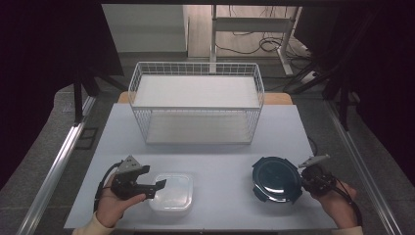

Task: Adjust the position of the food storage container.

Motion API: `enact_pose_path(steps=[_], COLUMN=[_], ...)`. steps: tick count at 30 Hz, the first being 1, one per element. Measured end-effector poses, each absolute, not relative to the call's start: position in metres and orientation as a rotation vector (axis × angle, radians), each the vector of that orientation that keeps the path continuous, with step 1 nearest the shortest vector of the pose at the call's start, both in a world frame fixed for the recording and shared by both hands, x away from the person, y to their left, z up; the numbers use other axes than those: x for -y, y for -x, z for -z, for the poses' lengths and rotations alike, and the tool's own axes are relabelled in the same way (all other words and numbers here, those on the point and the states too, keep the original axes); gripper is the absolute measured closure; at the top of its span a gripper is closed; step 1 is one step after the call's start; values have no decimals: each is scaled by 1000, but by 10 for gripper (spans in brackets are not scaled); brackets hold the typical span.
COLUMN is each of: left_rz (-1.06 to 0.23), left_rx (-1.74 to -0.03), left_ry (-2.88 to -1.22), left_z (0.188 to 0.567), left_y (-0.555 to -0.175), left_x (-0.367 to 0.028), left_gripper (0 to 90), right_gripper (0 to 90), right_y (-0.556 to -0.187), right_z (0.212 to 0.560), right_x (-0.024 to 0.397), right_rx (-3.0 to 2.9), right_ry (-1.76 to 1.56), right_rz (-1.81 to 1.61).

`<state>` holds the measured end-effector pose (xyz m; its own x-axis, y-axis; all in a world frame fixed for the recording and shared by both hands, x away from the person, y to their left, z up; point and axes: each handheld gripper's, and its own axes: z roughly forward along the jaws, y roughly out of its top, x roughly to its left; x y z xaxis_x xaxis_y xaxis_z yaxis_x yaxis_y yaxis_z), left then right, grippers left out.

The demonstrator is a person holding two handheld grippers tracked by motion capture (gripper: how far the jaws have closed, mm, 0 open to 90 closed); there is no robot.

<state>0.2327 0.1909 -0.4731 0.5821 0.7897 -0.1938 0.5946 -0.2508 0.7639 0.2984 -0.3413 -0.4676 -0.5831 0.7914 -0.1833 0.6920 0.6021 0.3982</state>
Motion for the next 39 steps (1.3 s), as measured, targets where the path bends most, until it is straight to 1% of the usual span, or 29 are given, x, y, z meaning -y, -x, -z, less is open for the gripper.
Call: enact_pose_path(steps=[3, 7, 13, 26, 39], left_rz=[-289, -290, -291, -285, -275], left_rx=[-1111, -1107, -1099, -1101, -1110], left_ry=[-1957, -1959, -1963, -1954, -1942], left_z=[473, 473, 473, 471, 470], left_y=[-233, -232, -232, -231, -231], left_x=[-191, -190, -190, -188, -187], left_gripper=[194, 194, 194, 194, 194], right_gripper=[899, 899, 899, 899, 899], right_y=[-296, -285, -279, -268, -259], right_z=[467, 465, 468, 476, 478], right_x=[334, 309, 294, 266, 253], right_rx=[-2522, -2565, -2609, -2671, -2679], right_ry=[-1186, -1079, -1028, -919, -829], right_rz=[-459, -436, -450, -457, -468])
